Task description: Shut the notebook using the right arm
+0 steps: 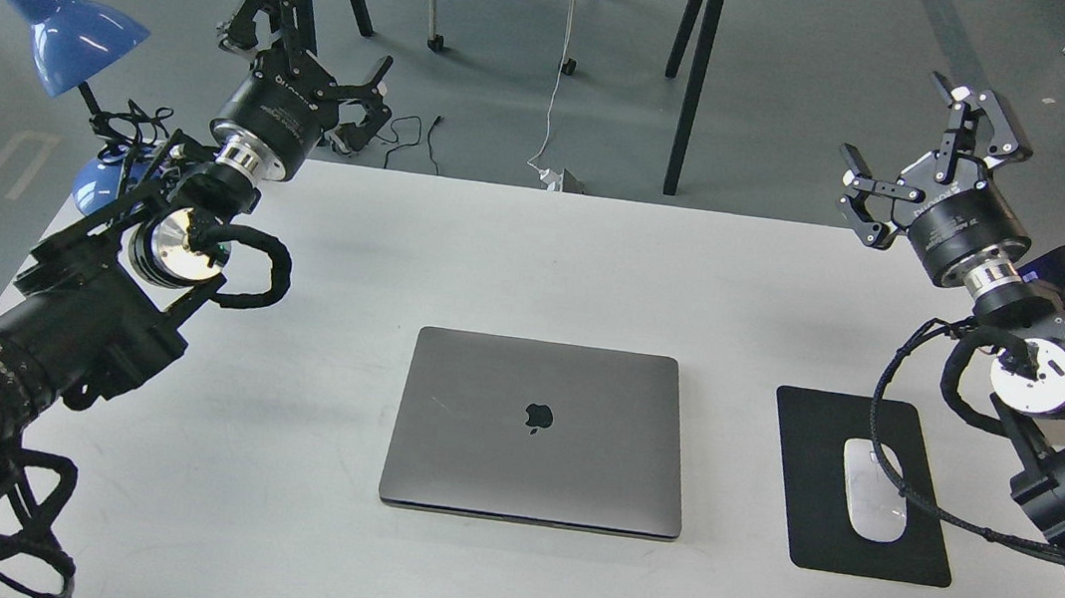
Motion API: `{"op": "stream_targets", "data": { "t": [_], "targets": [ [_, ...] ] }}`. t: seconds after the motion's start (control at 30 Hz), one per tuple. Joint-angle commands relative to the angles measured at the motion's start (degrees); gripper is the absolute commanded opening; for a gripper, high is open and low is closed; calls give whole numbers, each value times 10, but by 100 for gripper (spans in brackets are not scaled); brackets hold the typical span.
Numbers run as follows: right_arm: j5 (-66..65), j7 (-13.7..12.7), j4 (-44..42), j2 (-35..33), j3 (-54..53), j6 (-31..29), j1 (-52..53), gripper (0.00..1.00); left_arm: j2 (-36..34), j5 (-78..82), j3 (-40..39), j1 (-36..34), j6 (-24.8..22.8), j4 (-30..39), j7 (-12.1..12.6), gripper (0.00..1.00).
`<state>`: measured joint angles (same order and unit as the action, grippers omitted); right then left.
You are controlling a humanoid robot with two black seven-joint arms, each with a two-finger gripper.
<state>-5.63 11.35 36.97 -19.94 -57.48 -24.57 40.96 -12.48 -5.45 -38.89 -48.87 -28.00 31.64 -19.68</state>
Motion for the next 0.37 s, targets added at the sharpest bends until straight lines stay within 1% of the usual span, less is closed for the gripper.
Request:
{"op": "stream_targets", "data": {
  "t": [0.0,0.33],
  "targets": [
    [60,-2,-45,3,-2,-3,18,100,0,0,0,0,0,0,0,100],
    [62,-1,-42,4,7,-10,14,100,0,0,0,0,0,0,0,100]
  ]
}}
